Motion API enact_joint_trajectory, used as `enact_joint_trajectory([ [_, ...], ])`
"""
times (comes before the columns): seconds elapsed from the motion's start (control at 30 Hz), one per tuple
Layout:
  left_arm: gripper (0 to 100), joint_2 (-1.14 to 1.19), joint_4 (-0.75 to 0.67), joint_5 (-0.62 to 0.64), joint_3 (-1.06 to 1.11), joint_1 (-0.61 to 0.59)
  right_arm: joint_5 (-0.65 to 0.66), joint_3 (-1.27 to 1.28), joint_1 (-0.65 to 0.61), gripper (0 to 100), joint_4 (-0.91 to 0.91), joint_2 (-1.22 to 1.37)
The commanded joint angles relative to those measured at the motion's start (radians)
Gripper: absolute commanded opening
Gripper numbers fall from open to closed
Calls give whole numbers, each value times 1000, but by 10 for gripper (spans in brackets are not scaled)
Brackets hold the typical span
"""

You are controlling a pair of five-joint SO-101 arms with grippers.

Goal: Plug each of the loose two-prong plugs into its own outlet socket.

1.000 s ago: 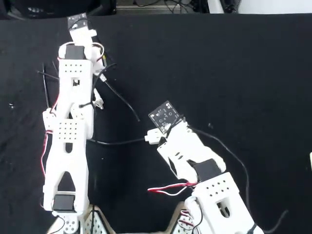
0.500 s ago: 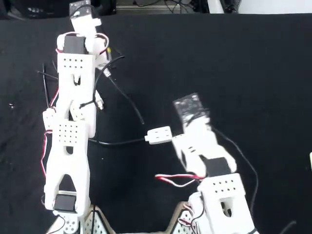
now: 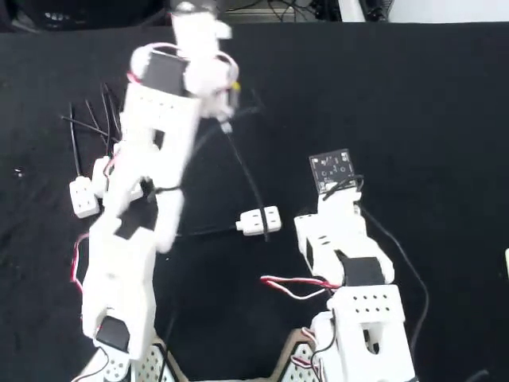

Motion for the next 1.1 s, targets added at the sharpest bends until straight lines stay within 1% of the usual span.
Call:
enact_joint_trajectory([
  [0.0,30,-161,-66,-17,277,140,-35,-93,87,230,-21,-25],
  [0.1,32,-173,-175,-71,344,202,-104,-114,187,230,-18,-25],
  [0.23,45,-166,-276,-77,348,269,-170,-119,267,230,-20,-25],
  [0.3,113,-169,-301,-78,348,302,-190,-119,279,230,-20,-25],
  [0.4,270,-175,-298,-80,346,323,-198,-119,282,230,-21,-25],
  [0.43,299,-175,-293,-80,346,318,-198,-119,284,230,-21,-25],
  [0.5,288,-187,-259,-80,326,302,-198,-119,284,230,-21,-25],
  [0.63,260,-235,-117,-83,243,228,-198,-119,279,230,-21,-25],
  [0.73,257,-272,8,-158,186,145,-189,-120,276,230,-25,-25],
  [0.77,256,-285,8,-178,199,110,-178,-122,270,230,-25,-25],
  [0.83,256,-324,6,-186,294,31,-115,-145,249,230,-18,-18],
  [0.9,256,-393,6,-190,429,-16,-61,-156,210,230,-9,-16],
  [1.0,256,-525,2,-198,662,-50,2,-170,94,230,38,-15],
  [1.07,256,-628,-2,-238,808,-53,29,-177,-2,230,68,-13],
])
